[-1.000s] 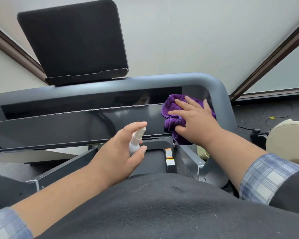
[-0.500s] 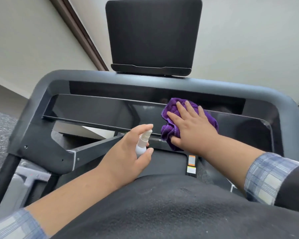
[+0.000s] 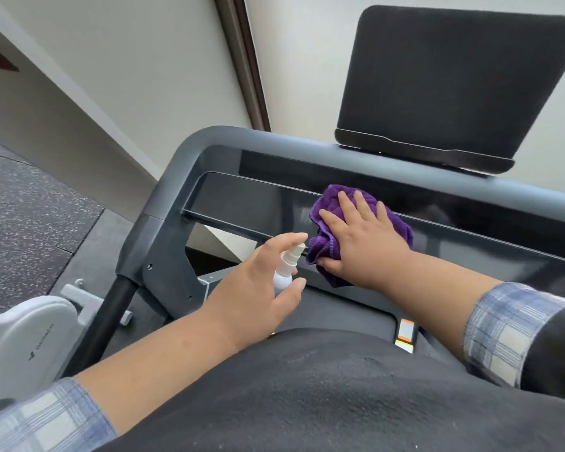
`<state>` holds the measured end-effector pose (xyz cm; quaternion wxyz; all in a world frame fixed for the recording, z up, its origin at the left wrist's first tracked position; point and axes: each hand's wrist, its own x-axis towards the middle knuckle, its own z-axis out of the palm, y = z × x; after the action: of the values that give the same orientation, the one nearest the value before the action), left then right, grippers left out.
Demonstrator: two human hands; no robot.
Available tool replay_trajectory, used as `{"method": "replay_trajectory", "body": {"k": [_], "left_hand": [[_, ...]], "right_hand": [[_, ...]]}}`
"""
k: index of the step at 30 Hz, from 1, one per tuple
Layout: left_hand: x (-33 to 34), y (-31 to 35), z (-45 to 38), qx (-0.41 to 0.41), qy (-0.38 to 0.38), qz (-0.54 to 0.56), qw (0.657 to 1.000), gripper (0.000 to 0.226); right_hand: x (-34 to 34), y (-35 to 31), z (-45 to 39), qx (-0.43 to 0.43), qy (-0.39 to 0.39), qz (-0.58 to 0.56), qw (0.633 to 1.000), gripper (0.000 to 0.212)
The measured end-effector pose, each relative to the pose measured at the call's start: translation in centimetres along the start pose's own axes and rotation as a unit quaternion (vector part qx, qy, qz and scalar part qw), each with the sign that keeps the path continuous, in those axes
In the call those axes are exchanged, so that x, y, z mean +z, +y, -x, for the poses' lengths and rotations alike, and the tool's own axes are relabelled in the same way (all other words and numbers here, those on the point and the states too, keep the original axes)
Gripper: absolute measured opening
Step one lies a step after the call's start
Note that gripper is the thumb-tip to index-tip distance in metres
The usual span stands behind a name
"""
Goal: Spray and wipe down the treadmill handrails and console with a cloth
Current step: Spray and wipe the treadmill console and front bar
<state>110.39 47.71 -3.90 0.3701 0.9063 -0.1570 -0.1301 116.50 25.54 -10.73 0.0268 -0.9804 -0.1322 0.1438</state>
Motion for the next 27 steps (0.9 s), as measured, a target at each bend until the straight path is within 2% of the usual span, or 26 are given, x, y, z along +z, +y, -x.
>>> {"method": "replay_trajectory", "body": {"k": [3,9,17,23,27], "left_hand": [[-2.1,-2.9,0.2,0.002,-0.004,0.0,1.0,0.073],[-6.1,-8.3,0.7,-0.031,0.004,0.006,1.0,0.063],[-9.2,-12.5,0.9,-0.026,-0.007,0.018,0.999,0.065],[-8.3,-12.6,-1.5,0.017,-0.041,0.046,0.998,0.064],[-7.6,-11.8,-3.3,0.046,-0.061,0.079,0.994,0.063]], "right_hand": [[-0.5,-3.4,-3.0,-0.008,0.001,0.001,1.0,0.093],[-1.3,-10.1,-8.9,-0.036,0.003,0.013,0.999,0.093],[-2.4,-17.6,-15.1,-0.089,-0.016,0.042,0.995,0.087],[-3.0,-16.1,-13.2,-0.071,-0.043,-0.02,0.996,0.097],[-2.1,-13.1,-9.8,0.004,-0.042,-0.05,0.998,0.102]]}}
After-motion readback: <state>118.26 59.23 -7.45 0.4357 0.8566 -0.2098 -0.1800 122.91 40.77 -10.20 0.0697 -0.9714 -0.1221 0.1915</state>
